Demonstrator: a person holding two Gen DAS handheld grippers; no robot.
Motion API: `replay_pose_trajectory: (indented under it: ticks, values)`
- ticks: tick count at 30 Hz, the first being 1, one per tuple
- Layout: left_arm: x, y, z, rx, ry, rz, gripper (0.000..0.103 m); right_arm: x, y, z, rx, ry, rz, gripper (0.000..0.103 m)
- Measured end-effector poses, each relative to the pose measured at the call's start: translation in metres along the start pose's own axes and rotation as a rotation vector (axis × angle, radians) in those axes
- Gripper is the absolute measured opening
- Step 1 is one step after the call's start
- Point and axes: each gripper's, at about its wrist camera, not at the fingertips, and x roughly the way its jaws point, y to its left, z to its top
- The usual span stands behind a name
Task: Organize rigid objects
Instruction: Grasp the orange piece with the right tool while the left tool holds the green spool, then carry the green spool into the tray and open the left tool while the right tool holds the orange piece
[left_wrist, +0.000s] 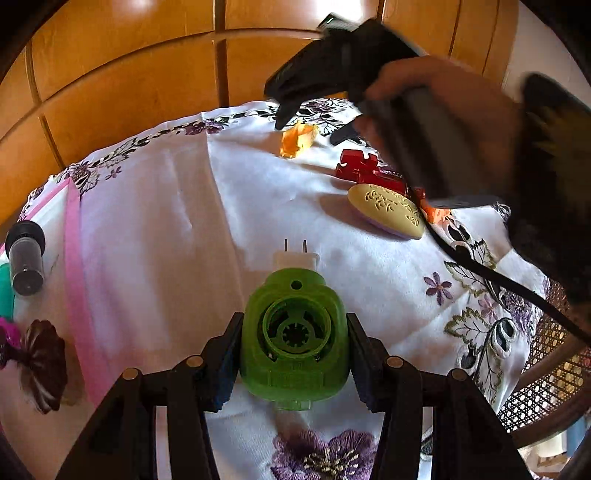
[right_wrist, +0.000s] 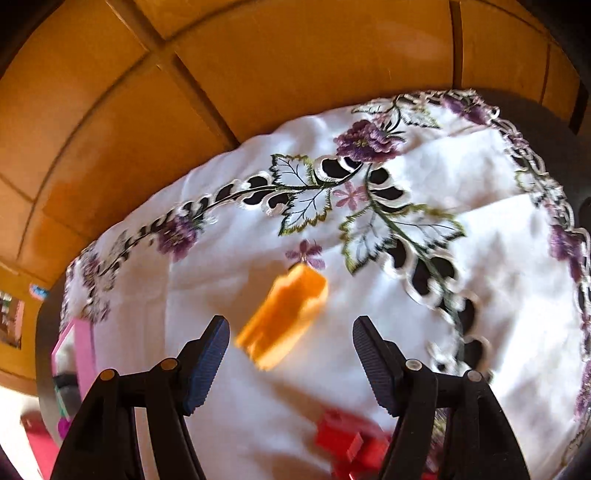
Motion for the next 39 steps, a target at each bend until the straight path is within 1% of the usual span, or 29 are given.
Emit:
replay_pose_trajectory:
  ticks: [1, 2, 3, 4, 7, 8, 11, 12, 14, 15, 17, 18, 25, 34, 39]
  values:
    - [-0.001, 0.001, -0.001, -0.002, 0.000, -0.001, 0.052, 0.003, 0.003, 0.001, -0.021, -0.003, -0.027, 0.050]
    - [-0.002, 0.002, -0.002, -0.005, -0.001, -0.003, 0.052, 0.002, 0.009, 0.001, -0.063, -0.025, -0.073, 0.025]
    - [-0.003, 0.003, -0.002, -0.008, -0.003, -0.003, 0.052, 0.002, 0.015, 0.000, -0.100, -0.016, -0.062, 0.026]
    - [-0.005, 0.004, -0.003, -0.012, -0.005, -0.004, 0.052, 0.001, 0.018, -0.002, -0.120, -0.005, -0.028, 0.026]
    - [-0.008, 0.007, -0.005, -0.024, -0.010, -0.007, 0.052, -0.012, 0.035, -0.017, -0.244, -0.029, -0.035, 0.026]
    - [-0.010, 0.007, -0.005, -0.026, -0.013, -0.008, 0.052, -0.015, 0.039, -0.023, -0.274, -0.020, -0.015, 0.026]
    - [-0.018, 0.005, -0.005, -0.022, -0.034, -0.009, 0.052, -0.025, 0.048, -0.050, -0.369, 0.041, 0.074, 0.026]
    - [-0.021, 0.005, -0.005, -0.020, -0.039, -0.010, 0.052, -0.029, 0.050, -0.063, -0.408, 0.059, 0.092, 0.026]
    - [-0.028, 0.006, -0.007, -0.023, -0.052, -0.011, 0.052, -0.030, 0.052, -0.081, -0.455, 0.084, 0.100, 0.026]
    - [-0.032, 0.007, -0.009, -0.029, -0.055, -0.010, 0.052, -0.028, 0.052, -0.094, -0.483, 0.099, 0.093, 0.026]
    - [-0.040, 0.009, -0.012, -0.038, -0.059, -0.004, 0.052, -0.023, 0.052, -0.107, -0.509, 0.118, 0.068, 0.026]
    - [-0.042, 0.009, -0.013, -0.041, -0.063, -0.001, 0.052, -0.024, 0.051, -0.113, -0.527, 0.093, 0.065, 0.026]
    - [-0.071, 0.021, -0.021, -0.093, -0.106, 0.030, 0.052, -0.024, 0.050, -0.119, -0.576, 0.066, 0.069, 0.026]
    - [-0.092, 0.034, -0.027, -0.154, -0.141, 0.070, 0.052, -0.023, 0.056, -0.125, -0.644, 0.020, 0.043, 0.026]
    - [-0.103, 0.042, -0.028, -0.188, -0.155, 0.085, 0.052, -0.024, 0.057, -0.127, -0.665, 0.009, 0.031, 0.026]
